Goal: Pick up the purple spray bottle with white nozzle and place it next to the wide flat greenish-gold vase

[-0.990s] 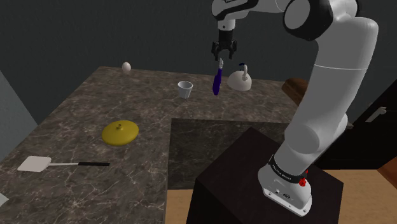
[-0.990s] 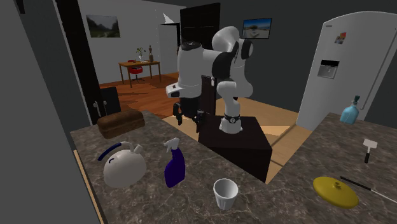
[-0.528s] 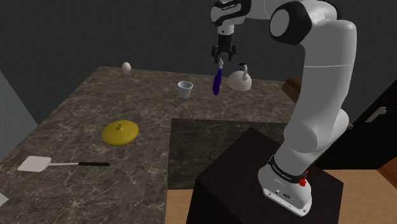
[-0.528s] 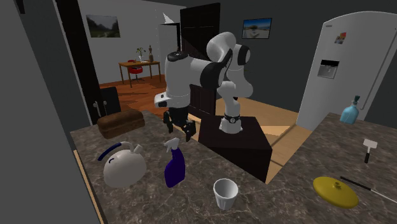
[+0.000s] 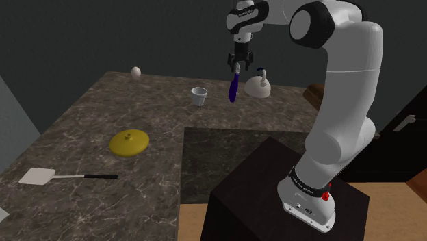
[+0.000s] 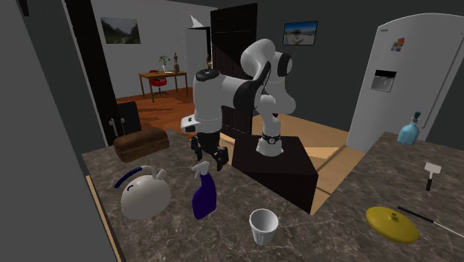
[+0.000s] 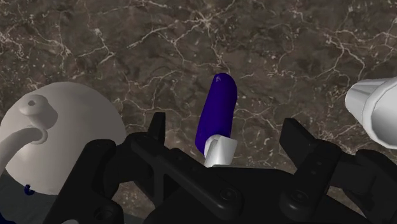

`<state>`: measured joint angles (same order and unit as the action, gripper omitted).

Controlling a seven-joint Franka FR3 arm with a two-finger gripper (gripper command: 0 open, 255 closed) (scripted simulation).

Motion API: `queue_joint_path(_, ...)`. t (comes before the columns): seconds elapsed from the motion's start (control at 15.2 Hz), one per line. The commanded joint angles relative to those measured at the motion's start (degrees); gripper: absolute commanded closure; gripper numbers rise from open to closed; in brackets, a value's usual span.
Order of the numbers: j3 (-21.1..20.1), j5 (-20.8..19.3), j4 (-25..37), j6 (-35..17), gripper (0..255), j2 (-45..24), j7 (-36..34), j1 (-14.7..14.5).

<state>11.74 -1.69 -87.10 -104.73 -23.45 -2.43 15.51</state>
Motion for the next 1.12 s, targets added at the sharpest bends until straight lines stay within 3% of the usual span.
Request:
queue_joint_path(0.0,0.0,0.0,-0.02,-0.03,0,0.0,0.0,0.0)
queue_joint_path(0.13,0.0,0.0,-0.02,-0.02,0,0.0,0.0,0.0)
queue_joint_path(0.2,0.0,0.0,-0.02,-0.02,255,0.0,0.0,0.0)
queue_joint_path(0.79,0.0,0.0,-0.02,-0.03,255,0.0,0.0,0.0)
queue_joint_path(1.06,0.06,-0.06,2.32,2.81,255,0.51,0.17,0.02)
